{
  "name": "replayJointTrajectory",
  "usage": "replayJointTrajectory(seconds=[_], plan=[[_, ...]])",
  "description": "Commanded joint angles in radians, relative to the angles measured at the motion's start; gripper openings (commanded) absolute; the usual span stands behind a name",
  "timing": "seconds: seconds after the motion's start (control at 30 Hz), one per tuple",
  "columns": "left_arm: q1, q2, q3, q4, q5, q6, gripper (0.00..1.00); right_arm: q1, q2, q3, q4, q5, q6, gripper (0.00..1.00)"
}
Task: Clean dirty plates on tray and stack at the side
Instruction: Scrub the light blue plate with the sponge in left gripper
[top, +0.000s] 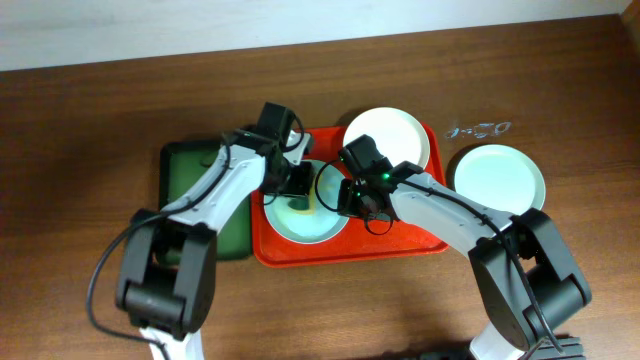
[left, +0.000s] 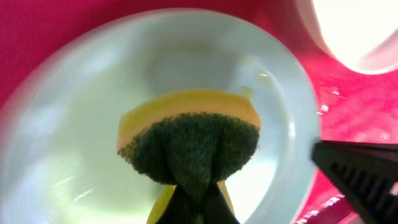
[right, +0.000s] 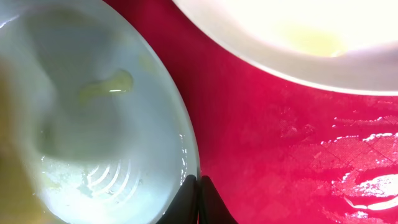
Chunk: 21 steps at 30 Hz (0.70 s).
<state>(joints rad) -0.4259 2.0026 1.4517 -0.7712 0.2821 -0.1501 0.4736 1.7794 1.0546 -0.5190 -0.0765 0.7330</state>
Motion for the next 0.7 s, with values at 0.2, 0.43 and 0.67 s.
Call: replayJointTrajectory(seconds=[0.2, 0.43, 0.67], plan=[[-0.010, 0.008, -0.042, -0.025, -0.240, -0.038, 0.00, -0.003, -0.006, -0.004, 0.003, 0.002, 0.005, 0.04], [-0.058, 0.054, -0.051, -0.039, 0.037, -0.043, 0.00, -0.003, -0.006, -0.004, 0.003, 0.002, 0.005, 0.04], [-0.009, -0.050, 0.031, -0.047, 0.103, -0.028, 0.00, -0.003, -0.006, -0.004, 0.003, 0.002, 0.005, 0.04]])
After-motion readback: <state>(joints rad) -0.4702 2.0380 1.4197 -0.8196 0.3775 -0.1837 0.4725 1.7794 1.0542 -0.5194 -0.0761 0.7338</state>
